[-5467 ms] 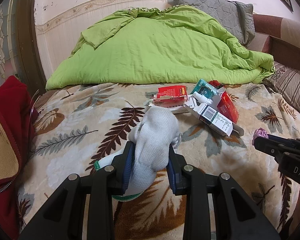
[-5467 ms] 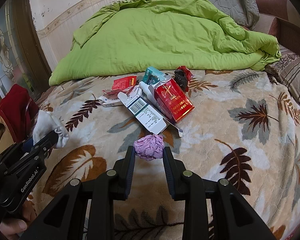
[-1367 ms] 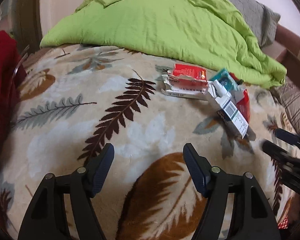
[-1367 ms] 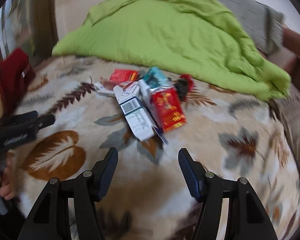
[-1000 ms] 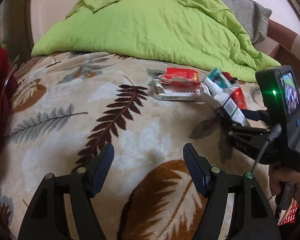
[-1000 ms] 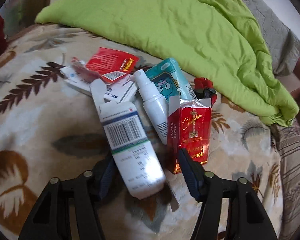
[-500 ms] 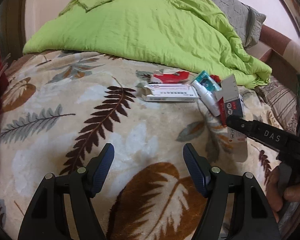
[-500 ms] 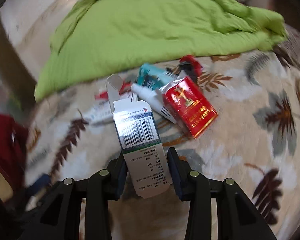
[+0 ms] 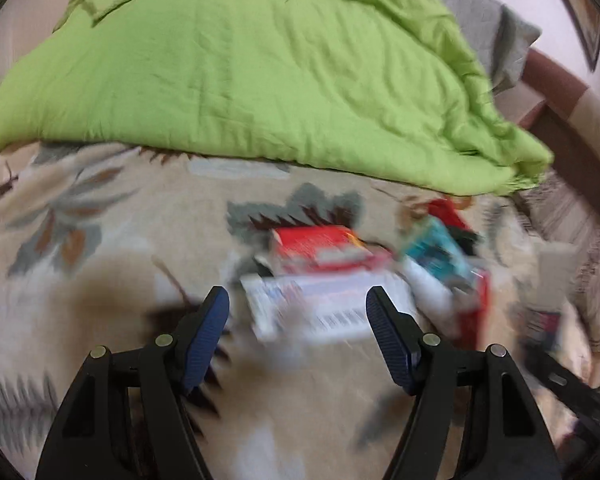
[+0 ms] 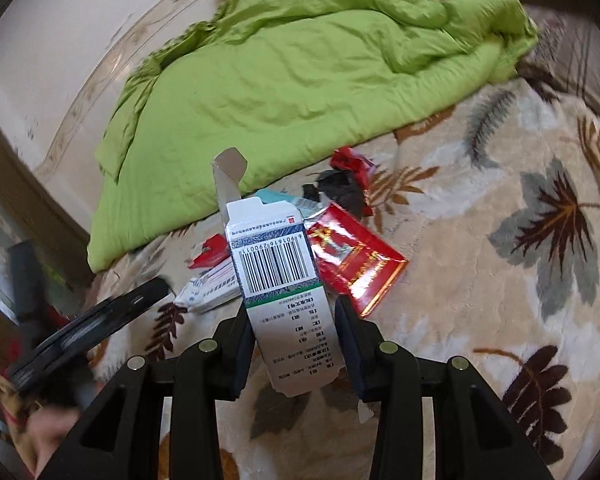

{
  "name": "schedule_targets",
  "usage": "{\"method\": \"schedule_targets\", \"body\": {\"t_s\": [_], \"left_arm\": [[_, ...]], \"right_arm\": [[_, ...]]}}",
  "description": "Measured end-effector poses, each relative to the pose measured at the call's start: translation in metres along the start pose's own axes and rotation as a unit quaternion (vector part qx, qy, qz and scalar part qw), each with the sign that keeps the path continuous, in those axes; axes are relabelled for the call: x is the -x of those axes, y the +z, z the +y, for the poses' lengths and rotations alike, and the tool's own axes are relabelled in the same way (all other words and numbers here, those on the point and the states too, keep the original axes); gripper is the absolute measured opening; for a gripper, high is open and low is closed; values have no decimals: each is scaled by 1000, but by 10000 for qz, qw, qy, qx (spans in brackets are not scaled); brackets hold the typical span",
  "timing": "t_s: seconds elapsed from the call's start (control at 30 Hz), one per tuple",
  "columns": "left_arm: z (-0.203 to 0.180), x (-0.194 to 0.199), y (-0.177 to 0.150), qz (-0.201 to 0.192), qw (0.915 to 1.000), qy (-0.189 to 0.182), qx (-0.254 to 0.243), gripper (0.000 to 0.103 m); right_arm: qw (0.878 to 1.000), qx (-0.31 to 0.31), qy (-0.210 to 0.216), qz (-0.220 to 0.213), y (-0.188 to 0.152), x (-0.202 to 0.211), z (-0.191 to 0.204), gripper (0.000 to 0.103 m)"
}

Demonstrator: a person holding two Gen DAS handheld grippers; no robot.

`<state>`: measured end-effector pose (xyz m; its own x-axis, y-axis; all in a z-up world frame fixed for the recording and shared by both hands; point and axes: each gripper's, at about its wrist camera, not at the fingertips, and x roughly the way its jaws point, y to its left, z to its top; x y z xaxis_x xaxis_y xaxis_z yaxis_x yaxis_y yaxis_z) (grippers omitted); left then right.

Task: Collect trash
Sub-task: 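Grasp the white blue-printed medicine box with the left tool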

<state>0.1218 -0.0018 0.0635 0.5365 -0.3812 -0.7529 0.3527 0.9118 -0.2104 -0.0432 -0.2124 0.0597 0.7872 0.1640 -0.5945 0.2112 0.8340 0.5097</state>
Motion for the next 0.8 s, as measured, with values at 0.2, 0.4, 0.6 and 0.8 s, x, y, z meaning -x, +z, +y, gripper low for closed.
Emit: {"method": "schedule_targets", "body": {"t_s": [0.2,0.4,0.6,0.8], "left_arm": [[12,-44,15,530,9953,-766,248,70],[-28,-27,-31,1309,9720,-1916,-371,70],[-68,7,-61,1153,9744,-1633,-1031,70],[-107,-4,-60,1160,9718,-852,-1866,70]], "right_arm": [[9998,-89,157,-101,10,2,-5,42],[9997,-113,198,-88,14,0,-8,42],[9996,-105,63,-272,18,11,-13,42],[9988,-206,-187,-413,20,22,-27,42]]}}
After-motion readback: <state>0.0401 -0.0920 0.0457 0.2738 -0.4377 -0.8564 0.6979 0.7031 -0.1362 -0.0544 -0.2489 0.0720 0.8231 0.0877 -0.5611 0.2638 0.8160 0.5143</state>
